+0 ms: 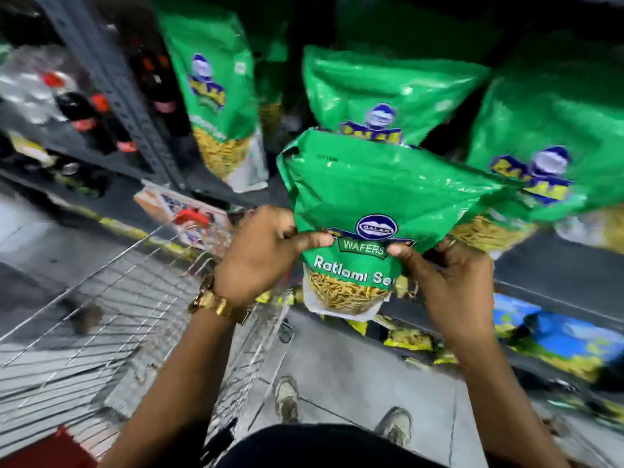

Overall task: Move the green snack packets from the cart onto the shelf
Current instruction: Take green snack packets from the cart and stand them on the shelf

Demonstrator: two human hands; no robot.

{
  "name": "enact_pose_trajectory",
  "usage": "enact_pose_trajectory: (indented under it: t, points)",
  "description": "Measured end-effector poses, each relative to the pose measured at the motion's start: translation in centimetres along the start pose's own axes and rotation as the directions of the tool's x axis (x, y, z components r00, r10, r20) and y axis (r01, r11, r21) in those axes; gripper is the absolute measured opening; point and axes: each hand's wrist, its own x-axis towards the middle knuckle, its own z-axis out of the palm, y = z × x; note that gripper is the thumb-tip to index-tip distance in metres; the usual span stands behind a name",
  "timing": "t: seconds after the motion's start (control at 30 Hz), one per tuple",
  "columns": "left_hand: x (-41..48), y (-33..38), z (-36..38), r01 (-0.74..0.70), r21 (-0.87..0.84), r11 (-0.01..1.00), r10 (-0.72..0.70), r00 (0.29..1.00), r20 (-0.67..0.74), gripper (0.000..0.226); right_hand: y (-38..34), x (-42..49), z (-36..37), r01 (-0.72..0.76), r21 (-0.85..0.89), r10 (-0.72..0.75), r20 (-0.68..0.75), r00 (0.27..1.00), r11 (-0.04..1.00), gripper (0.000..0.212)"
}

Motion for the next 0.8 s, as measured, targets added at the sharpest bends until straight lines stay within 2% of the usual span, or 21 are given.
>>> enact_pose_trajectory:
  t: [0.03, 0.13, 0.2, 0.3, 0.4, 0.53, 0.6, 0.67, 0.8]
  points:
    - [0.9, 0.9, 1.5, -0.029, 0.044, 0.999, 0.027, 0.999, 0.029, 0.038, 0.4, -0.3, -2.0, -0.011, -0.009, 0.011, -0.047, 0.999, 1.0, 0.066]
    - [3.5, 2.9, 6.3, -0.04, 0.013, 0.999, 0.039, 0.995, 0.095, 0.087, 1.8, -0.9, -7.3, -0.07, -0.019, 0.066, -0.159, 0.985, 0.997, 0.071]
    - [4.7, 5.2, 9.8, -0.06, 0.022, 0.998, 0.057, 0.99, 0.132, 0.102, 3.0, -1.3, -10.9, -0.107, 0.037, 0.113, -0.242, 0.964, 0.994, 0.059]
    - [5.3, 9.9, 14.3, -0.144, 0.074, 0.987, 0.13, 0.977, 0.171, 0.094, 4.6, -2.0, -15.8, -0.119, 0.083, 0.141, -0.355, 0.924, 0.989, 0.041]
    - [6.0, 14.1, 18.6, -0.235, 0.105, 0.966, 0.209, 0.955, 0.211, 0.065, 6.2, -2.6, -20.3, -0.111, 0.101, 0.145, -0.446, 0.883, 0.989, 0.027]
    - [8.1, 17.9, 24.6, -0.304, 0.075, 0.95, 0.271, 0.918, 0.289, 0.06, 9.2, -2.7, -25.4, -0.12, 0.078, 0.143, -0.568, 0.81, 0.99, 0.04]
    - [9.7, 18.8, 27.0, -0.326, 0.09, 0.941, 0.289, 0.914, 0.286, 0.06, 10.7, -1.9, -26.9, -0.098, 0.08, 0.126, -0.592, 0.796, 0.992, 0.041]
    - [11.3, 19.3, 29.3, -0.34, 0.065, 0.938, 0.308, 0.906, 0.291, 0.056, 12.5, -0.8, -28.1, -0.074, 0.114, 0.128, -0.6, 0.789, 0.991, 0.039]
    - [14.6, 18.0, 32.5, -0.286, -0.092, 0.954, 0.301, 0.918, 0.258, 0.04, 15.3, 2.1, -29.3, -0.066, 0.073, 0.096, -0.574, 0.813, 0.995, 0.056]
